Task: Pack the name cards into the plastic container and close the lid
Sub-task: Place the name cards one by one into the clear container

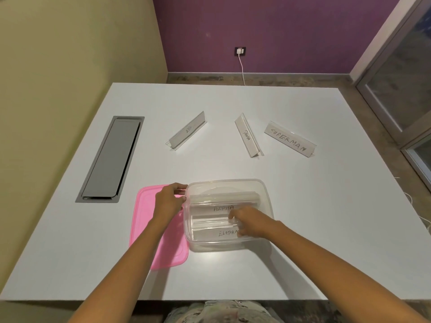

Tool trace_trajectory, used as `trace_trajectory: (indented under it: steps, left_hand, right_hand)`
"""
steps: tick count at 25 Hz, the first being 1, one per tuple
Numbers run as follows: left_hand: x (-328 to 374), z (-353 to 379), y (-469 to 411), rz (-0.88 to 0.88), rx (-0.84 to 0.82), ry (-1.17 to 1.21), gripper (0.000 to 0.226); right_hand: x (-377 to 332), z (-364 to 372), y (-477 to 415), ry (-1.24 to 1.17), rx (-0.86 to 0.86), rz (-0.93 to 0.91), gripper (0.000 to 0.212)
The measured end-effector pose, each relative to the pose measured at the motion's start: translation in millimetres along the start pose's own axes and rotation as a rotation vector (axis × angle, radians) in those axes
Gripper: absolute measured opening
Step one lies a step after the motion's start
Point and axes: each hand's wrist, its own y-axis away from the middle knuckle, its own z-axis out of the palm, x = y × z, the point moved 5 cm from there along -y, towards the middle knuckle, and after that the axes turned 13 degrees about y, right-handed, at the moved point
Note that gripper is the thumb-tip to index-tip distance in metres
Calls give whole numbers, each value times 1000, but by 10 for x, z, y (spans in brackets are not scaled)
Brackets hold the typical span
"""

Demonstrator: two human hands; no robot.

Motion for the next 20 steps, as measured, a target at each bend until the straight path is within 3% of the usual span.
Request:
trace_trajectory:
  steps: [6, 9, 12, 16, 20]
  left_hand:
    - [-57, 2, -28, 16, 22, 15, 35]
    - [-74, 13, -73, 16, 22, -9, 34]
    - [-55, 6, -162, 32, 39, -57, 33]
    - [114, -62, -422, 96, 138, -83, 26]
    - [371, -72, -827, 148, 200, -133, 28]
  right_hand:
    - [-30, -53, 20, -17, 68, -14, 33]
    - [-34, -255, 81, -118, 241, -6, 26]
    - [101, -573, 117, -408, 481, 99, 12]
    - [481, -925, -7, -519, 750, 303, 11]
    - [895, -1102, -367, -504, 766, 480, 20]
